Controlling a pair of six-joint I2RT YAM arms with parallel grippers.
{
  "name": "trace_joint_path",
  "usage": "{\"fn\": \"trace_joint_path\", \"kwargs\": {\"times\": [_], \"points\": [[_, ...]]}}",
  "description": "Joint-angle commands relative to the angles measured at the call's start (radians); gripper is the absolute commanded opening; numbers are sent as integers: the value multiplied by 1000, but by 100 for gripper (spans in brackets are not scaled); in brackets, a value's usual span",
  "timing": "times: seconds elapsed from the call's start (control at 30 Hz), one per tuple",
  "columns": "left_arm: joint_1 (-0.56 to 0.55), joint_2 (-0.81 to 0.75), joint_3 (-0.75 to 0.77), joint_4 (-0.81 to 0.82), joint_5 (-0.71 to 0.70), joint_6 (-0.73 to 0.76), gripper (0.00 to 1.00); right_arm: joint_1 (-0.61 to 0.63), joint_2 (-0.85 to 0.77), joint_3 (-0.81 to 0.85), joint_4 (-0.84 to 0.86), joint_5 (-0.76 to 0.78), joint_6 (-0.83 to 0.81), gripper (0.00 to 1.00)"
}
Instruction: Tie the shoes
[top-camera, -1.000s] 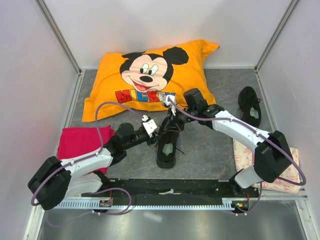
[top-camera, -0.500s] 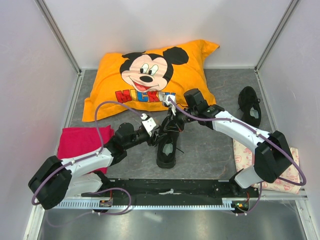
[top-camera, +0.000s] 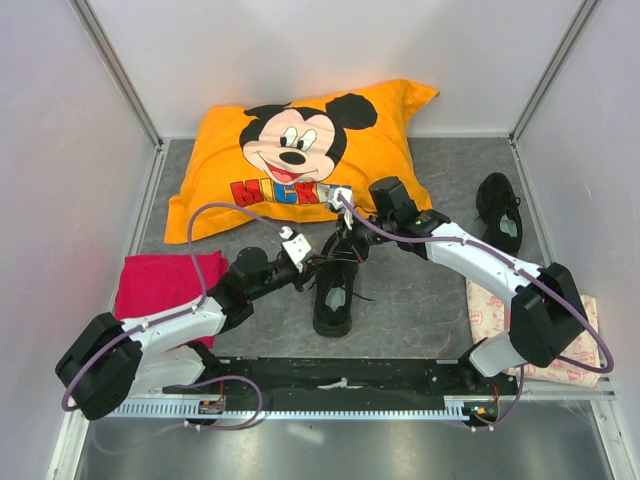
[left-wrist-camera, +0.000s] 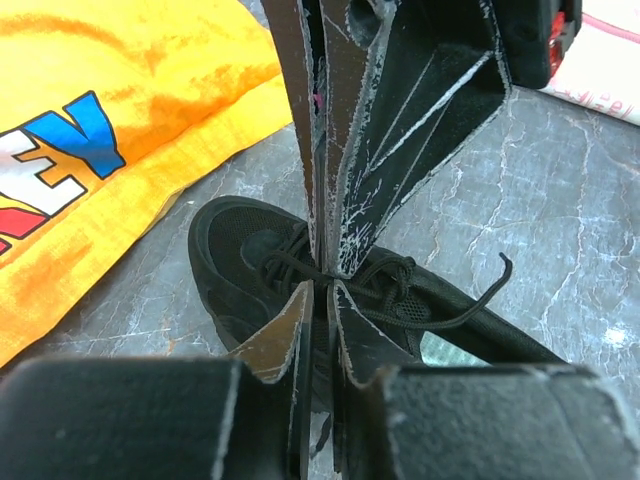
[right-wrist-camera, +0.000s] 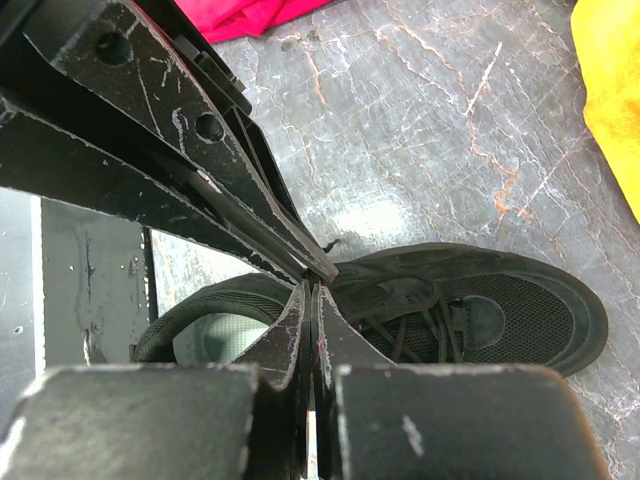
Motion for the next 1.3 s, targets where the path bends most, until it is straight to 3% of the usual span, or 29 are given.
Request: {"fn": "trace_joint_path", "kwargs": {"times": [0.0,0.23,0.33,0.4,0.53,0.6,0.9,0.93,1.0,1.03,1.27], "points": [[-1,-39,-13,37,41,16,14,-1,-31,-13,12,-5,1,0],[-1,-39,-16,43,86,49,29,-4,-34,-14,7,-22,-23,0],[-1,-33,-11,43,86,64,30,-4,-36,-13,-2,-29,-31,0],[-1,-30,-10,46,86,70,28,-5,-36,-11,-4,-36,-34,0],[-1,-26,-7,43,87,70,7,-7,-37,-14,-10,-34,-36,0],[-1,-28,-8,45,90,73,2,-11,-39,-14,-11,-34,-36,0],[-1,-31,-4,23,133,99,2,-22,-33,-4,-27,-39,-33,0],[-1,-28,-2,20,138,99,2,-22,-31,10,-34,-39,-28,2],[-1,-23,0,19,149,105,2,-37,-25,24,-44,-39,-2,22],[-1,-23,1,16,152,108,2,-45,-22,36,-48,-40,12,37],[-1,-13,3,6,167,138,2,-99,26,107,-149,-37,66,39]]}}
